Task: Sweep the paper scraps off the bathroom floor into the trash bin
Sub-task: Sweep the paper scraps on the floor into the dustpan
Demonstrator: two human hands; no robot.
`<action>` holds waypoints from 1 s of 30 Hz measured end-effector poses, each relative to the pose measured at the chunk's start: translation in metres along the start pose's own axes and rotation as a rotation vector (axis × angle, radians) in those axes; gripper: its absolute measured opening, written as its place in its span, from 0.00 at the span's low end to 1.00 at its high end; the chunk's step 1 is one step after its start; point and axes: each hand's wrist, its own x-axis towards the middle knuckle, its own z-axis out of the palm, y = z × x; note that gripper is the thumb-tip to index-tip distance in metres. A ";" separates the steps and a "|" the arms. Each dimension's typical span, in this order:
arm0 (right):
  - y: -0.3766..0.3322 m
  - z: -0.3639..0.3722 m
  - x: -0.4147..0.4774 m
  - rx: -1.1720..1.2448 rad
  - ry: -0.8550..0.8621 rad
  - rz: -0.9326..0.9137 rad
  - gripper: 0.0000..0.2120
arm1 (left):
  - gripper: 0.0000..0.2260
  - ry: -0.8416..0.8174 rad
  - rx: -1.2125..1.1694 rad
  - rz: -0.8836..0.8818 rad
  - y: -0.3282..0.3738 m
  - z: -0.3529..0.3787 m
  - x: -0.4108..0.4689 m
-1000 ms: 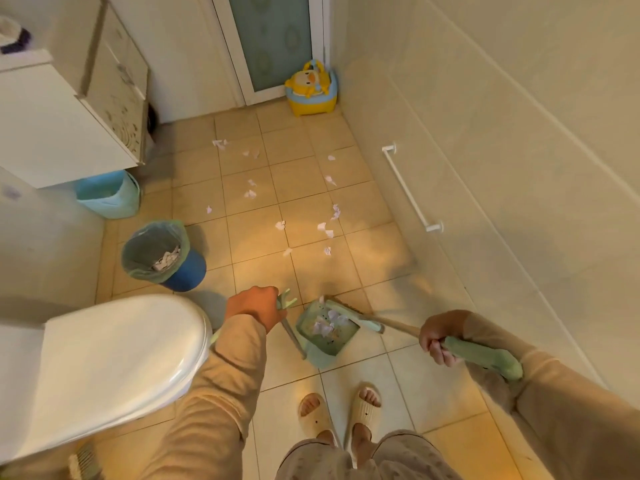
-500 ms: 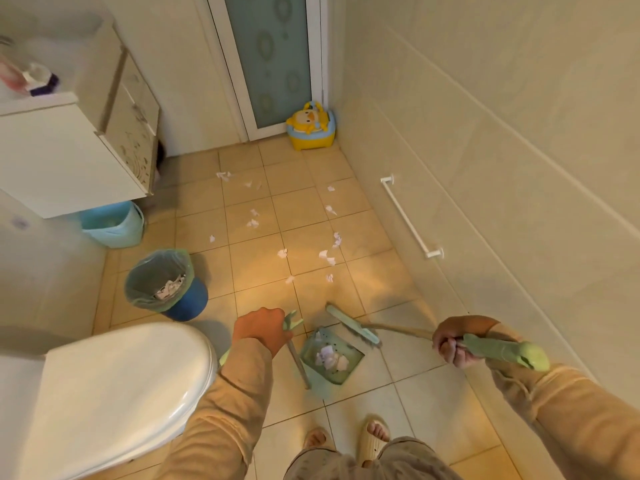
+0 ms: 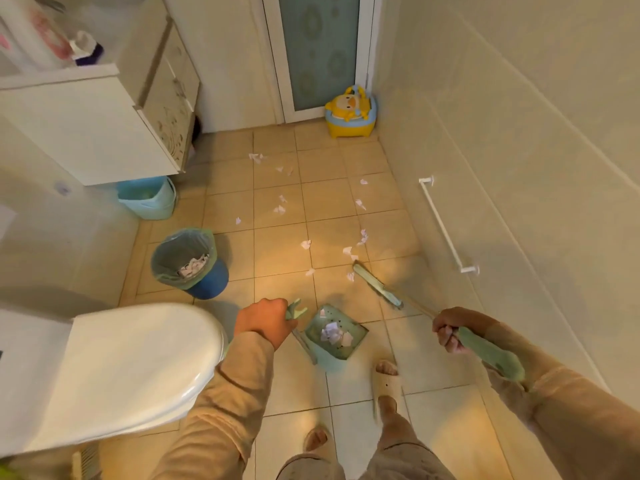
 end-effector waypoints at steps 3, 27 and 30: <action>-0.035 -0.012 0.015 0.017 -0.032 0.024 0.18 | 0.17 -0.013 -0.023 -0.049 0.014 -0.010 0.020; -0.149 -0.024 0.077 -1.628 -0.158 -0.045 0.13 | 0.17 -0.056 -0.082 -0.285 0.089 -0.058 0.114; -0.133 -0.027 0.070 -1.545 -0.140 -0.019 0.13 | 0.17 -0.067 -0.091 -0.286 0.086 -0.061 0.118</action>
